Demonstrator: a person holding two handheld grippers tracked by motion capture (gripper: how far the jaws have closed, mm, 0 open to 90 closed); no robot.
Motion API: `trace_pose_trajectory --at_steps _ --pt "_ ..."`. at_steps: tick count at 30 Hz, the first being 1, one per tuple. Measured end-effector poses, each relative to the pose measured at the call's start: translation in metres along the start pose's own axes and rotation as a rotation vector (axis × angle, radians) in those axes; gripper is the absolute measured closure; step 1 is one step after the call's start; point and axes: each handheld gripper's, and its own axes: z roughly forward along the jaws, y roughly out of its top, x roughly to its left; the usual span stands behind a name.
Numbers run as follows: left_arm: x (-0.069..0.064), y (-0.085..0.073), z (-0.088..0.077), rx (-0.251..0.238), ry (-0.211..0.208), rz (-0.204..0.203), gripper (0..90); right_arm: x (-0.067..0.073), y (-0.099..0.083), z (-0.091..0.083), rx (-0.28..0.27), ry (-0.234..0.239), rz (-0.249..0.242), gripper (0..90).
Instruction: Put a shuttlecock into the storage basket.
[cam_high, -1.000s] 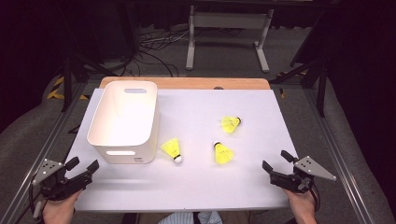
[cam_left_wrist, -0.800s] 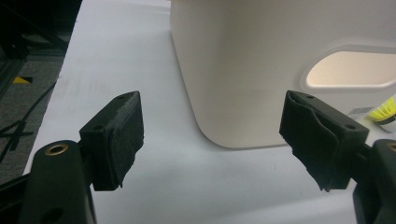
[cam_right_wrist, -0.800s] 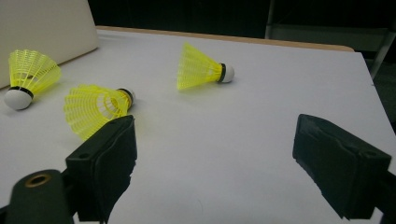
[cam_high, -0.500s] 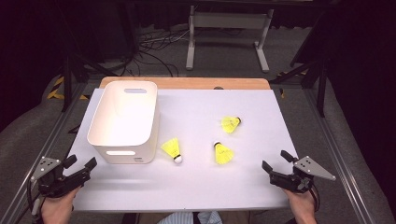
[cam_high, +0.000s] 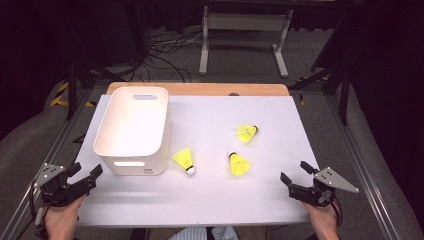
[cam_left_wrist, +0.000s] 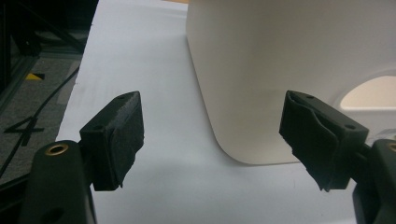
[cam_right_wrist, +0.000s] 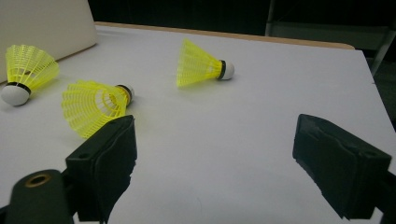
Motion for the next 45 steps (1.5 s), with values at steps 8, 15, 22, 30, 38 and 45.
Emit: trace_pose_trajectory --at_steps 8,15,22,30,38,45 --pt "0.003 0.005 0.008 0.004 0.012 -0.009 22.6 -0.001 0.0 0.0 0.001 0.001 0.003 14.3" --pt "0.006 0.009 0.01 -0.002 0.022 -0.011 22.6 -0.001 0.0 0.0 0.001 -0.002 0.008 14.3" --pt "0.008 0.014 0.013 -0.013 0.034 -0.02 22.6 -0.001 0.0 0.0 0.002 -0.002 0.01 14.3" --pt "0.012 0.019 0.015 -0.02 0.048 -0.019 22.6 -0.001 0.0 0.0 0.002 -0.002 0.008 14.3" --pt "0.015 0.026 0.017 -0.02 0.059 -0.008 22.6 -0.001 0.0 0.0 0.003 -0.001 0.01 14.3" --pt "0.019 0.029 0.017 -0.021 0.065 -0.017 22.6 -0.001 0.0 0.0 0.006 0.0 0.01 14.3"
